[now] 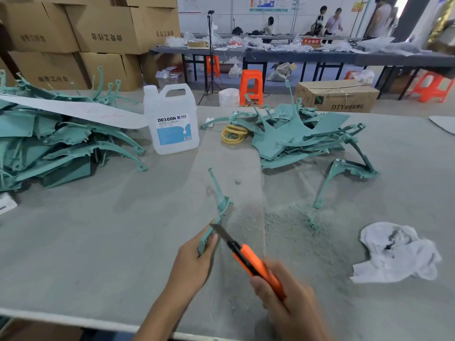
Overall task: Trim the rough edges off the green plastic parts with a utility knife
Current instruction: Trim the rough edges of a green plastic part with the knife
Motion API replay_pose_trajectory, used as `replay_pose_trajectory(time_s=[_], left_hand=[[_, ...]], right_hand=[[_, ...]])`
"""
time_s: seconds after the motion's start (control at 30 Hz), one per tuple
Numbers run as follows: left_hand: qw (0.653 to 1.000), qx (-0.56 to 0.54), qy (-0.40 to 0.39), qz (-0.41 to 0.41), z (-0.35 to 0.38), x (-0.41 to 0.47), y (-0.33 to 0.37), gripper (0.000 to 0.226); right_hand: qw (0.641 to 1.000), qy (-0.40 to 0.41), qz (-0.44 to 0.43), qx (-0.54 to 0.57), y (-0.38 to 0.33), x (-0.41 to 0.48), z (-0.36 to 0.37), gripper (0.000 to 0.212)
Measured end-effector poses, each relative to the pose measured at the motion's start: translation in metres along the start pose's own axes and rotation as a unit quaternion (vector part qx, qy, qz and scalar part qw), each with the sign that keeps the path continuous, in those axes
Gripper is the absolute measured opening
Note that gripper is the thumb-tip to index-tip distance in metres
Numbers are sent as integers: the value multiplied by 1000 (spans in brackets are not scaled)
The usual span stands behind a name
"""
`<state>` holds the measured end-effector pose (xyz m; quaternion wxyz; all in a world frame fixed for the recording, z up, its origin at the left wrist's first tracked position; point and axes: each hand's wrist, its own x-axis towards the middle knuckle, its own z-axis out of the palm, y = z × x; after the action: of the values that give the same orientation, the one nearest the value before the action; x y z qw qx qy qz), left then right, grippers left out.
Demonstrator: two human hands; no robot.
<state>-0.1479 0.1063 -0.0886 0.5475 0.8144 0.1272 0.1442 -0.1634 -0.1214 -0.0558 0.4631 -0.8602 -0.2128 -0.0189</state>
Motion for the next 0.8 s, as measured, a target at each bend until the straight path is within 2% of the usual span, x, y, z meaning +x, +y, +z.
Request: replay_pose_trajectory(time_s=[0.07,0.1,0.2,0.37,0.47,0.53,0.63,0.8], left_hand=[[1000,15,-4,0,-1,-1,1,25],[1000,19,-3,4,-1,-1,3,26],[1000,22,3,11,-2,-1,4,31],[1000,21,2,7,0,3,-4,32],[1000,11,10,6,0,4,-7,33],[1000,15,3,5,1,3,-8,23],[1000,12,5,-1,0,6,-7,17],[1000,14,1,7,7,19,-9,19]], right_hand=[[1000,-2,-11,-8,-4,-4,6,27],[1000,-6,-12,-8,-6,-3,7,26],[999,-12,-24,-22,-9,0,8,32],[999,-13,-38,-31,-4,0,12,24],[999,28,17,-9,2,8,14,26],[998,47,34,0,7,10,12,29],[999,43,7,-3,7,4,15,26],[999,17,-29,-6,0,4,20,31]])
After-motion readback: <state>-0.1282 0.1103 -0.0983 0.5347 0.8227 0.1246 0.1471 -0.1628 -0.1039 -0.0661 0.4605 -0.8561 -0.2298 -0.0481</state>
